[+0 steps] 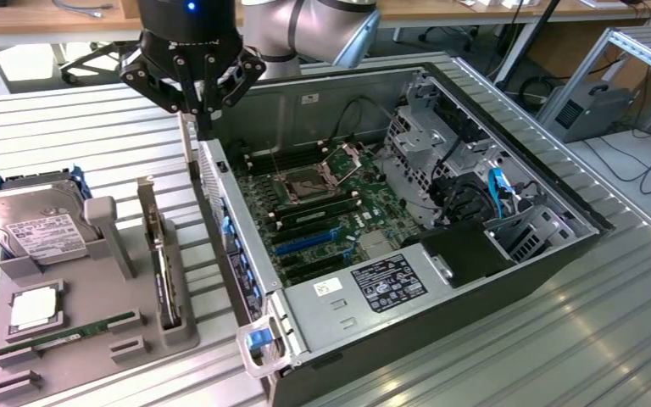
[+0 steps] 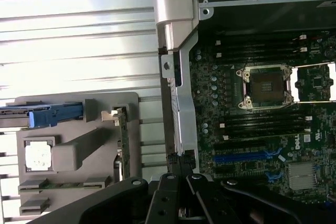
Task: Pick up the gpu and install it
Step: 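Reach for the gpu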
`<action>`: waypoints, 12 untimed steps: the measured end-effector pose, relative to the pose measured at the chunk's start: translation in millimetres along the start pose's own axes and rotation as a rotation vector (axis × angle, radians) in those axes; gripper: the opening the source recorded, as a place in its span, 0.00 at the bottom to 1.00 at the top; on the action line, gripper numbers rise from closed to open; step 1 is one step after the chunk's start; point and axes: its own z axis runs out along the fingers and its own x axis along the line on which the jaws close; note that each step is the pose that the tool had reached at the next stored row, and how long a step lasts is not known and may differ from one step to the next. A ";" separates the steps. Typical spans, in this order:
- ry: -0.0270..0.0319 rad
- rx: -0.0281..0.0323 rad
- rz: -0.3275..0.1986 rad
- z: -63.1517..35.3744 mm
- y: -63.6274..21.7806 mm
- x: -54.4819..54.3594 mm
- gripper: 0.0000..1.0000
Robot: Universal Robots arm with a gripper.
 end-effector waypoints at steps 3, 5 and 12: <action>0.0001 0.0000 0.000 -0.1 -0.1 1.7 0.11; 0.0000 0.0001 0.000 -0.1 -0.2 2.8 0.11; 0.0001 0.0000 0.000 -0.2 -0.5 6.0 0.11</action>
